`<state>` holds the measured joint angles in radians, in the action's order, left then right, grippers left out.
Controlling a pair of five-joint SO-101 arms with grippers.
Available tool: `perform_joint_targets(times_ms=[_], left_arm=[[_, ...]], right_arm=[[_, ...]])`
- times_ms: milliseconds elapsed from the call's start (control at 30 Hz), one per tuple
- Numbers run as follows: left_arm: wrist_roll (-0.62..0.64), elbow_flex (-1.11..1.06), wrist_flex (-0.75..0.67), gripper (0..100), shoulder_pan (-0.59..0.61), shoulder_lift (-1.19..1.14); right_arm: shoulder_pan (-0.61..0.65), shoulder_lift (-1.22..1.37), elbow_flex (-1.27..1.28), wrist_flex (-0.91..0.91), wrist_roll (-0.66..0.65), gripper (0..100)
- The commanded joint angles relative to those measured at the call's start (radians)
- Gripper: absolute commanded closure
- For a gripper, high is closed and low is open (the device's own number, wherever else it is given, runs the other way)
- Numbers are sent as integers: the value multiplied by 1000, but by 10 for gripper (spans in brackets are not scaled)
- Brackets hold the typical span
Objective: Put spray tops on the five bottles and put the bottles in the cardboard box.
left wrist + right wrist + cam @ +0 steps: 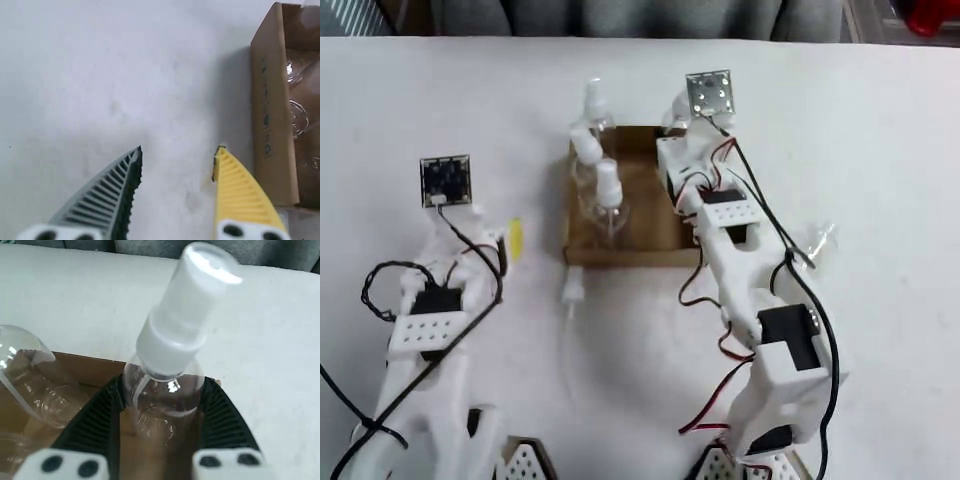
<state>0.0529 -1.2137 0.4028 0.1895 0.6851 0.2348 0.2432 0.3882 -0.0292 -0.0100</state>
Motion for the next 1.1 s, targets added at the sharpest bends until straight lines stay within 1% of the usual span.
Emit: perform_joint_targets(times_ms=[0, 267, 467, 600, 767, 1067], left_arm=[[0, 9, -23, 778, 7, 31], [0, 11, -23, 777, 7, 31], [0, 11, -23, 777, 8, 31], [0, 11, -23, 777, 10, 31], [0, 11, -23, 777, 10, 31], [0, 11, -23, 777, 10, 31]], right_arm=[[8, -5, -44, 18, -11, 976], [5, -5, -43, 10, -12, 974], [5, -5, -38, 10, -12, 875], [4, -5, -38, 10, -14, 884], [12, -4, -38, 10, -104, 882], [12, -4, -38, 10, -101, 871]])
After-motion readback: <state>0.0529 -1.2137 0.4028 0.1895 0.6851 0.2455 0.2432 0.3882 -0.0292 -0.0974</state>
